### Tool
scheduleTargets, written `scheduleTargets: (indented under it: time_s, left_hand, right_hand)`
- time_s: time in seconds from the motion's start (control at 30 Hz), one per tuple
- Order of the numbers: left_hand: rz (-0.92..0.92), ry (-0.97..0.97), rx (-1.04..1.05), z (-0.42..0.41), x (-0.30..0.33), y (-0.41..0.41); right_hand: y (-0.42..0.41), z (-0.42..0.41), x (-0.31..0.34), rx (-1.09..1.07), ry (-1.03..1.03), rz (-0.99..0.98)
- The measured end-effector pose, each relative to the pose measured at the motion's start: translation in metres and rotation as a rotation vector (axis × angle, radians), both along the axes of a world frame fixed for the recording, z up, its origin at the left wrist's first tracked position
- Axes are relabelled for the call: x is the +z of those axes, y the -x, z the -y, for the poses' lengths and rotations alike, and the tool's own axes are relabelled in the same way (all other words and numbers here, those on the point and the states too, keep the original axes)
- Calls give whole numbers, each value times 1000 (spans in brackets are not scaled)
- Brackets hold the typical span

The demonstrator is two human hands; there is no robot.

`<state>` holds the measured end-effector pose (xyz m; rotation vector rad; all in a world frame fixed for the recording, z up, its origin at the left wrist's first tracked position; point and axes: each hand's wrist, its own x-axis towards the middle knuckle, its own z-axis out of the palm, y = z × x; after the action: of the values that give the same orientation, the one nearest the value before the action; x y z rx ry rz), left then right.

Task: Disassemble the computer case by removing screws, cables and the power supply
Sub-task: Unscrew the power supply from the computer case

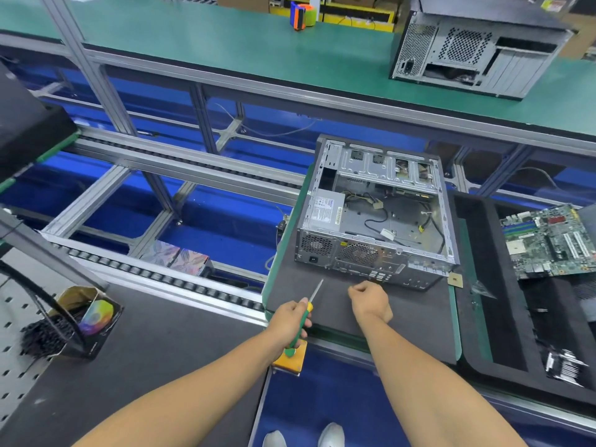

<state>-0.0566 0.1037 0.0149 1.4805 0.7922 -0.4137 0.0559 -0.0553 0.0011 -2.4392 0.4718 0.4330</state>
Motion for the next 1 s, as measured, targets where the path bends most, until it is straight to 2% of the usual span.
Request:
scheduleTargets:
  time_s: [0.27,0.37,0.43,0.6,0.7,0.8,0.93,1.0]
  left_hand:
    - [15,42,26,0,4,3]
    - [36,88,66,3,9,6]
    - [72,83,98,5,11,6]
    - [262,-31,147,6,14,1]
    - [382,-90,174,3,21,-2]
    - [464,-138,197,0,28,-7]
    - [486,-172,204,-4,32,-12]
    - [496,-182,200,-6,34,-14]
  right_hand:
    - [0,6,-9,-222,-102,97]
    - [2,6,-5,-266,-135,222]
    - [3,4,1,-126,-171,387]
    - [-9,-17,35,566,-168,817]
    - [-24,-35,51,744,-99,1003]
    - [-39,-48,63,790,5,976]
    - [-57,-55,67,928,204,683]
    - [-61,-56,67,974,239,639]
